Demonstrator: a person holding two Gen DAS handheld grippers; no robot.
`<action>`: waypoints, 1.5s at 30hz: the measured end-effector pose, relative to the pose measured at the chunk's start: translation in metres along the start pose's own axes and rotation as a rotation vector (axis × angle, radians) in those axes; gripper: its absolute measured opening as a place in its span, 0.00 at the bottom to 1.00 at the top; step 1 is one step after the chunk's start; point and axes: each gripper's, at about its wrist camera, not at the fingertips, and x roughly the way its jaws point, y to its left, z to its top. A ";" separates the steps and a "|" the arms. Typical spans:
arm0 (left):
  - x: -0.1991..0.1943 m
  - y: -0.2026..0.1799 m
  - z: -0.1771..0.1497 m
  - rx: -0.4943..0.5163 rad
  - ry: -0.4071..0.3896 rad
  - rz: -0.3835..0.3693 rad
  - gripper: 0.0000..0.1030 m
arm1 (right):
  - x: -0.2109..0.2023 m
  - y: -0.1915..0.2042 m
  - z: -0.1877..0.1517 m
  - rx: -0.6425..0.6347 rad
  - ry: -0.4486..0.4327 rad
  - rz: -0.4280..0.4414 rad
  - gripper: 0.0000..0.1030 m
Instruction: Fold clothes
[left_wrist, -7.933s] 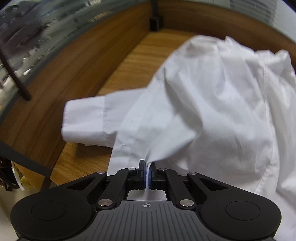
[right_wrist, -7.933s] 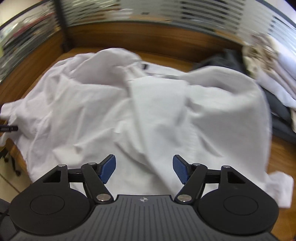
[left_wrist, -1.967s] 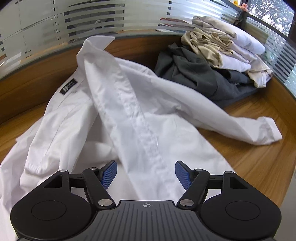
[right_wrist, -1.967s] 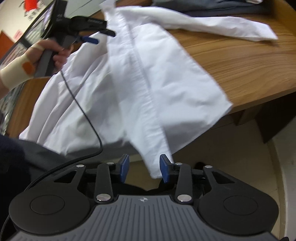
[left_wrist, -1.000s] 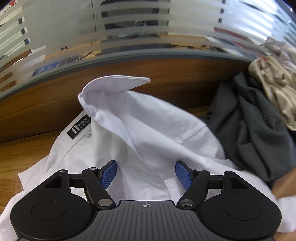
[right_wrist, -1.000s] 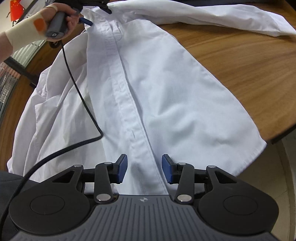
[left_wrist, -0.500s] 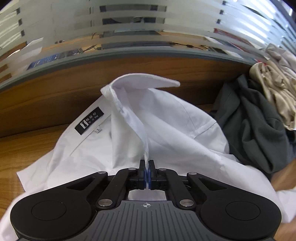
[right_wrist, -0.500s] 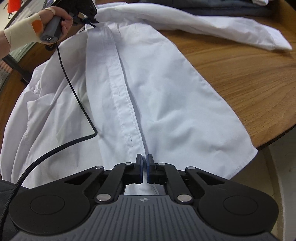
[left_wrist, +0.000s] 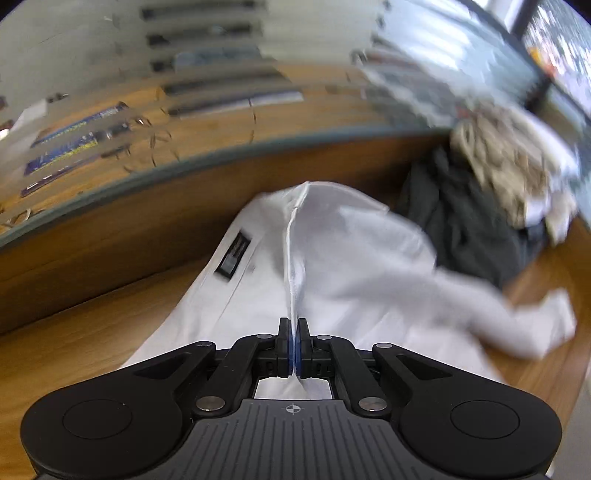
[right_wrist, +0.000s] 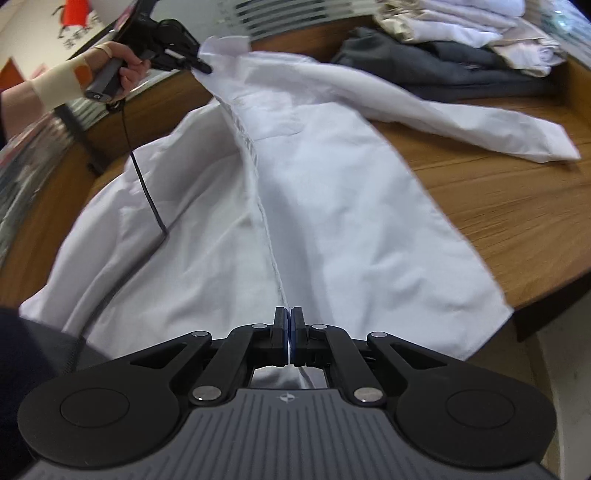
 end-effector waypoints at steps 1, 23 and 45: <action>0.005 0.002 -0.005 0.029 0.016 0.028 0.04 | 0.003 0.003 -0.003 0.002 0.004 0.028 0.01; -0.051 -0.010 -0.071 0.012 -0.150 0.080 0.63 | 0.020 -0.054 0.040 -0.023 0.056 -0.038 0.35; -0.107 -0.121 -0.227 -0.352 -0.100 0.369 0.66 | 0.170 -0.140 0.244 -0.306 0.289 0.105 0.39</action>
